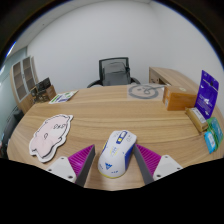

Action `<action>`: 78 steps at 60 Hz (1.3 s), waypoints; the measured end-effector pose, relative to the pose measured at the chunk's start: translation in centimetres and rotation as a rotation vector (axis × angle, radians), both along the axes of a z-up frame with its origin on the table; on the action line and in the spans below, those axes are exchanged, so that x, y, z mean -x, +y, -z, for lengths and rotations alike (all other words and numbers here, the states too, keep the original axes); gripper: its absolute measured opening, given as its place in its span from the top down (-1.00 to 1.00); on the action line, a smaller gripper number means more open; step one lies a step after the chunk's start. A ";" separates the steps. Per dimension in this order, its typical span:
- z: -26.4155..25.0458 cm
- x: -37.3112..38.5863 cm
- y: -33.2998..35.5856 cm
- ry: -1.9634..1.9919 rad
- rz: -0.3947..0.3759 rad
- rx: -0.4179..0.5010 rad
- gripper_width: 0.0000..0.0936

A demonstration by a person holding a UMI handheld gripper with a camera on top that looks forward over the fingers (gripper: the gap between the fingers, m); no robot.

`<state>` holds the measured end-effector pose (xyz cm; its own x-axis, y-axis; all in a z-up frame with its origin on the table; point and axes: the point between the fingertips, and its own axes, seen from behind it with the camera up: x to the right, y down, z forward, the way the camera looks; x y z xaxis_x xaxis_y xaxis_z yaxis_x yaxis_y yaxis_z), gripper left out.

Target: Arrange mouse

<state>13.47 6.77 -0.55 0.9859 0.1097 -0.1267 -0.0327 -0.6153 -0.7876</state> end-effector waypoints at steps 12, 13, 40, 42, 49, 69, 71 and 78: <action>0.4 0.7 2.3 -0.059 -0.043 -0.007 -0.09; 0.4 0.7 2.3 -0.063 -0.043 -0.006 -0.06; -6.3 18.2 6.2 0.055 -0.129 -0.028 0.22; -5.8 20.0 6.5 0.045 -0.141 -0.018 0.22; -3.8 24.1 7.0 0.012 -0.150 0.023 0.22; 0.3 24.9 6.7 -0.060 0.015 0.134 -0.09; 0.2 25.0 6.4 -0.059 0.021 0.146 -0.21; -2.7 25.6 4.5 -0.028 0.058 0.121 -0.79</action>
